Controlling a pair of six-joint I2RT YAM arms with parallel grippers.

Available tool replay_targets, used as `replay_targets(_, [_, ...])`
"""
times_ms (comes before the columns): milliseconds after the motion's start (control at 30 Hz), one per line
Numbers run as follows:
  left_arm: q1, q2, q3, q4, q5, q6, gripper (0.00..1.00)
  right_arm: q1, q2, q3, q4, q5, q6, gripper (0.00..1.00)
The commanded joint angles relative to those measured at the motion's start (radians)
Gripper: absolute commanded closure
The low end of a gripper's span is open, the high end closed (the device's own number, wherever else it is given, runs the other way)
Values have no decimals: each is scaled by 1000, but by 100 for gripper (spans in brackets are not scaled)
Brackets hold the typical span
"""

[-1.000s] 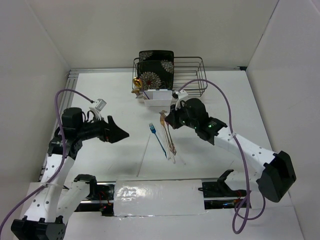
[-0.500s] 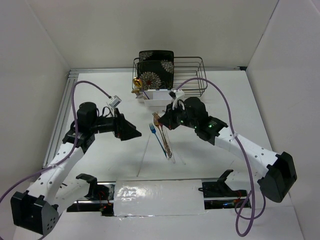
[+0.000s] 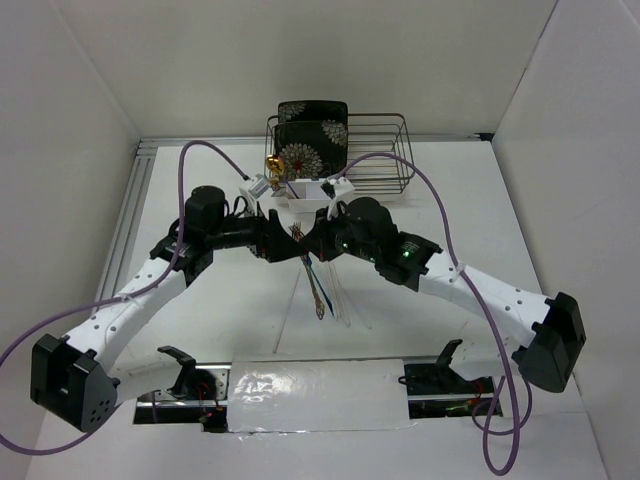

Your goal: Sort the eating utensils into containers

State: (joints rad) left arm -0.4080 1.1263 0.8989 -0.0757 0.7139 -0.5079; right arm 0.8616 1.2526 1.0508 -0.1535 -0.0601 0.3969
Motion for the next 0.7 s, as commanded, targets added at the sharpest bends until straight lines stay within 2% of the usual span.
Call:
replay_targets(0, [-12, 4, 46, 53, -48, -27, 11, 34, 2, 52, -17, 91, 3, 100])
replay_targets(267, [-22, 39, 97, 30, -79, -40, 17, 63, 18, 61, -26, 135, -10, 100])
replay_targets(500, [-31, 61, 97, 17, -96, -43, 38, 70, 5, 61, -26, 158, -21, 100])
replay_targets(667, [-34, 49, 77, 25, -79, -31, 46, 68, 7, 61, -58, 206, -9, 100])
